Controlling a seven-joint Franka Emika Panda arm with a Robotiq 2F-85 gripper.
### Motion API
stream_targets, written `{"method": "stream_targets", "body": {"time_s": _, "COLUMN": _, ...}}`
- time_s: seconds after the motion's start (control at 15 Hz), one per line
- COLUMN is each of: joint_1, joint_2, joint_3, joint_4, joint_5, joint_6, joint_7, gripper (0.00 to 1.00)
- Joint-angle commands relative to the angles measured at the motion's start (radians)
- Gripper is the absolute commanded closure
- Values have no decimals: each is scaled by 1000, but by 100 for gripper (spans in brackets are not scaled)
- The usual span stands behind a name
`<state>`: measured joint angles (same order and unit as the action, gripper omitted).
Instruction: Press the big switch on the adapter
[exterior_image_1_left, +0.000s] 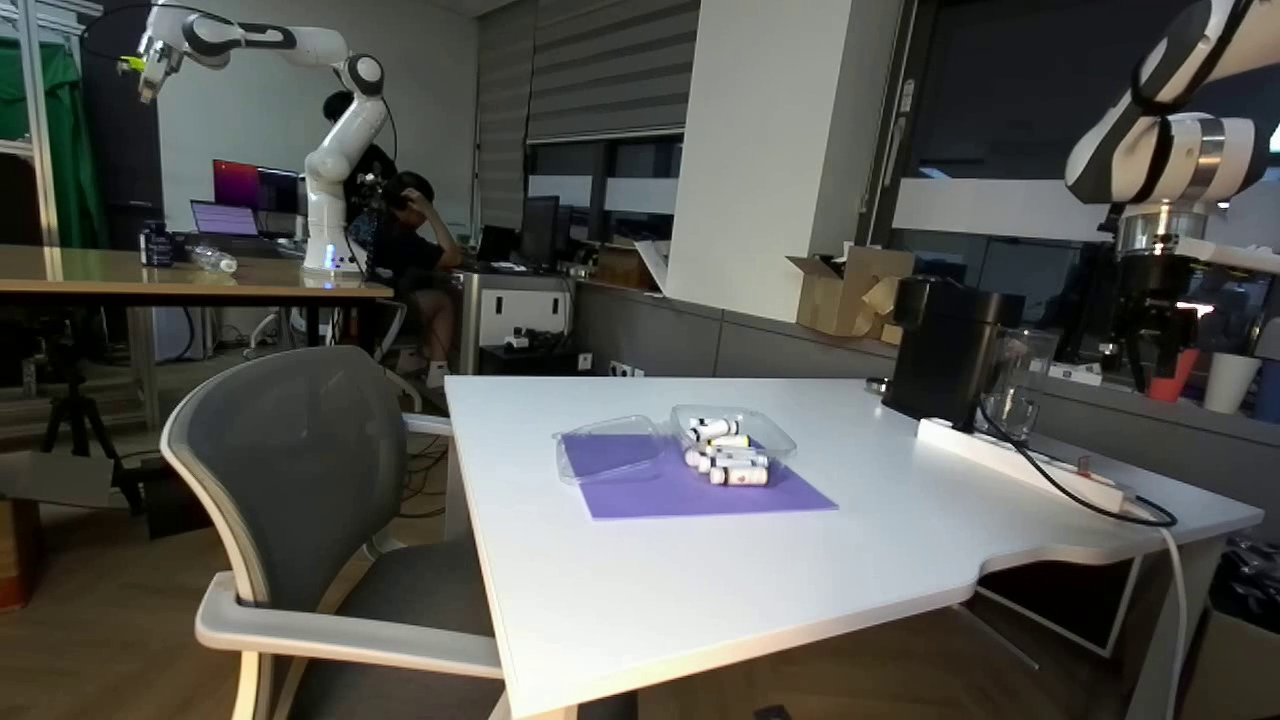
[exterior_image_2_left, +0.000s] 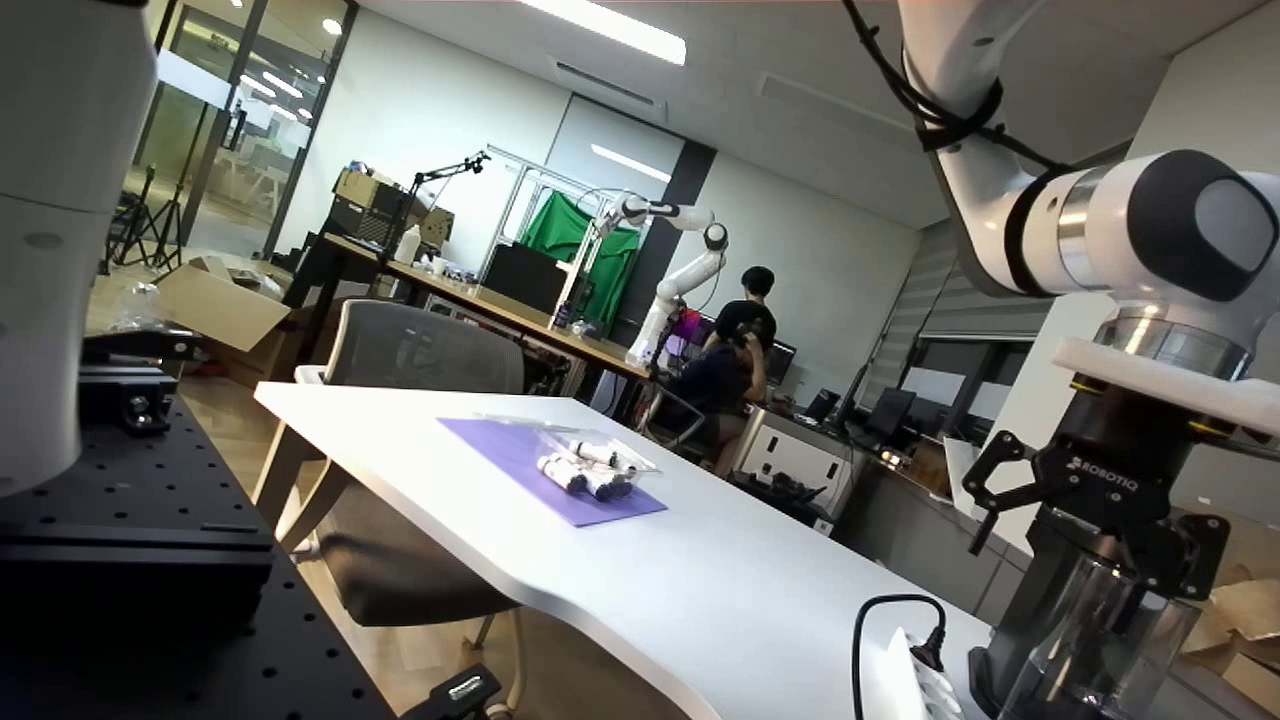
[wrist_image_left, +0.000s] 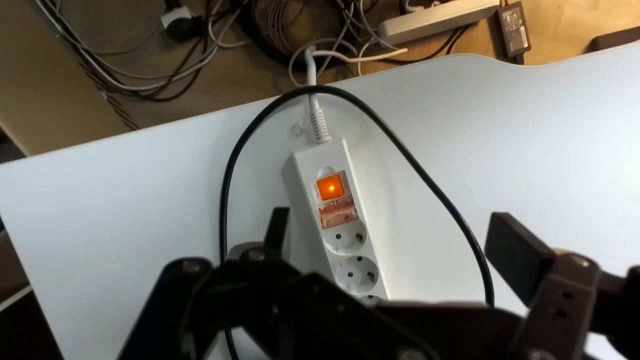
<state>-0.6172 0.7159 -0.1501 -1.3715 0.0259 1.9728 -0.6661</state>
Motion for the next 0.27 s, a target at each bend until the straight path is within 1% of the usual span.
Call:
{"method": "stream_targets", "body": {"time_s": 0.0, "joint_1": 2, "joint_2": 5, "joint_3": -3, "joint_4": 13, "joint_5": -4, "joint_6": -19, "joint_7": 10, "gripper": 0}}
{"method": "stream_targets", "body": {"time_s": 0.2, "joint_1": 4, "joint_2": 5, "joint_3": -5, "joint_4": 17, "joint_5": -7, "joint_6": -30, "joint_7": 21, "gripper": 0}}
